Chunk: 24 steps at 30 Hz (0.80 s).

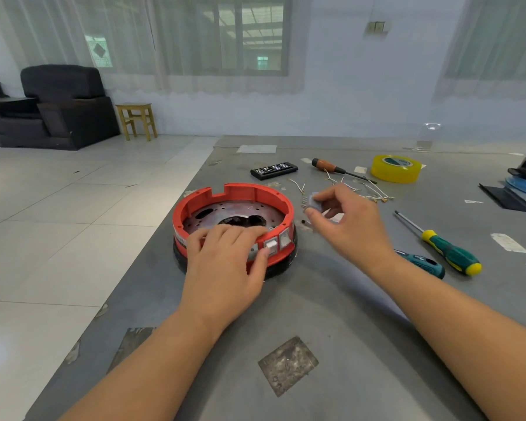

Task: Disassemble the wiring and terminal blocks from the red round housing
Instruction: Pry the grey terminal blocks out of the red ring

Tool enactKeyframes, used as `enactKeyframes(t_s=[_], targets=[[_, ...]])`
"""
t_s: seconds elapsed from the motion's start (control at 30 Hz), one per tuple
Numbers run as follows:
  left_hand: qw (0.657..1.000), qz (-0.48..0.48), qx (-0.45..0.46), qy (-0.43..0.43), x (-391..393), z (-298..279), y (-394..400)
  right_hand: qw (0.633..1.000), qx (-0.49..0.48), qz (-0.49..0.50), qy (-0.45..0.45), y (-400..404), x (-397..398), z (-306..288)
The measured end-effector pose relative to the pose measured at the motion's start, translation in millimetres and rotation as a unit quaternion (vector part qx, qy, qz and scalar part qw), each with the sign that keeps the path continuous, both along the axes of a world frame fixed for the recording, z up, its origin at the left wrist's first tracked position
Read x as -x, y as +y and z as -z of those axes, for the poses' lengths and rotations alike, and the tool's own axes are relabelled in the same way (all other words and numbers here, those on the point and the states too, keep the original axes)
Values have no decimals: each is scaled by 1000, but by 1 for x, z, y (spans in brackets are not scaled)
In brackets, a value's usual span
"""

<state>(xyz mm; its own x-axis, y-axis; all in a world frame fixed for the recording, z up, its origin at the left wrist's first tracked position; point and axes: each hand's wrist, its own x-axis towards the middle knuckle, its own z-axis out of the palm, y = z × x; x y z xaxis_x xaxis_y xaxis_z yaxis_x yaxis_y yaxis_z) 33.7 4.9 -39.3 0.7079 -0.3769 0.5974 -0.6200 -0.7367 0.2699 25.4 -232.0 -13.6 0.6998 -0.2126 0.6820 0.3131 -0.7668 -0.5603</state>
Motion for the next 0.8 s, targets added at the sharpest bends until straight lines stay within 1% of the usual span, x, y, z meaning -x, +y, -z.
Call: enactKeyframes(t_s=[0.1, 0.17, 0.3, 0.37, 0.43, 0.5, 0.63, 0.7, 0.8], targets=[[1000, -14, 8, -20, -2, 2, -4, 995, -15, 71, 64, -20, -30, -4], [999, -22, 10, -34, -4, 4, -5, 987, 14, 99, 122, -30, -55, -8], [998, -36, 1, -60, -6, 10, -4, 959, 127, 129, 216, -34, -106, -15], [997, -41, -1, -71, -7, 12, -4, 936, 196, 144, 256, -32, -127, -15], [996, -44, 0, -77, -8, 13, -5, 912, 244, 161, 289, -30, -142, -10], [996, -44, 4, -78, -10, 14, -6, 898, 263, 175, 307, -30, -152, -1], [996, -38, 14, -76, -12, 16, -6, 895, 272, 201, 291, -30, -160, 10], [996, -39, 16, -73, -13, 16, -6, 890, 288, 201, 290, -31, -162, 11], [997, -39, 16, -71, -13, 15, -6, 883, 293, 181, 319, -31, -160, 6]])
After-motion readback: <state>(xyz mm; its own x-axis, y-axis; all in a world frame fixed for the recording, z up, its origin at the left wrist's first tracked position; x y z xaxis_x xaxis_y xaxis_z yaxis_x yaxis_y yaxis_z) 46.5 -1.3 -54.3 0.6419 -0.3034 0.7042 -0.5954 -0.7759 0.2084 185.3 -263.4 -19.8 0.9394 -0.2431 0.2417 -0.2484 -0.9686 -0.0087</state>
